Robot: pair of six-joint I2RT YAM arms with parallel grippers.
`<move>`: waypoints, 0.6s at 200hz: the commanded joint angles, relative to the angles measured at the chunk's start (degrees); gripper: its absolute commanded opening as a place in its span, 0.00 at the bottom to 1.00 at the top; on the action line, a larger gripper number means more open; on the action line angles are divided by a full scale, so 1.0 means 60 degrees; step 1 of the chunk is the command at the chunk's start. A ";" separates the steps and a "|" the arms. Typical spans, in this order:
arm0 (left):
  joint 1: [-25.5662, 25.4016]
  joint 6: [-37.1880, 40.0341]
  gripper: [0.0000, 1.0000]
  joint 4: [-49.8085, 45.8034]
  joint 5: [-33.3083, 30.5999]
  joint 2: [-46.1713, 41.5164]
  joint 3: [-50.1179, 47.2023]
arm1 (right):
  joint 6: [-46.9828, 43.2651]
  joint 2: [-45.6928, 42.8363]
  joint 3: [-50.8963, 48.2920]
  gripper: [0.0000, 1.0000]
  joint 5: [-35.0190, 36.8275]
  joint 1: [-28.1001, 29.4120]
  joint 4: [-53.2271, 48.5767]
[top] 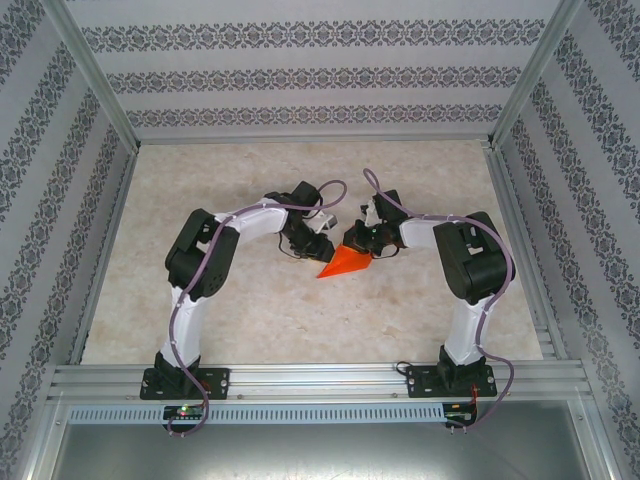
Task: Fold a paper plane with a square sheet of paper (pick it up from the middle)
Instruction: Fourth fold the wing at the center of the table.
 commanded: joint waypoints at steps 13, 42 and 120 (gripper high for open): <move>-0.0084 -0.0291 0.32 -0.0304 -0.0283 -0.0800 -0.0278 | -0.0461 0.0235 -0.0446 0.07 0.0781 -0.0210 -0.0738; -0.0241 -0.0726 0.28 0.0489 0.0293 -0.1028 -0.0590 | -0.0493 0.0231 -0.0490 0.07 0.0662 -0.0246 -0.0599; -0.0393 -0.0887 0.15 0.1061 0.0413 -0.0406 -0.0861 | -0.0672 0.0162 -0.0518 0.07 0.0466 -0.0262 -0.0582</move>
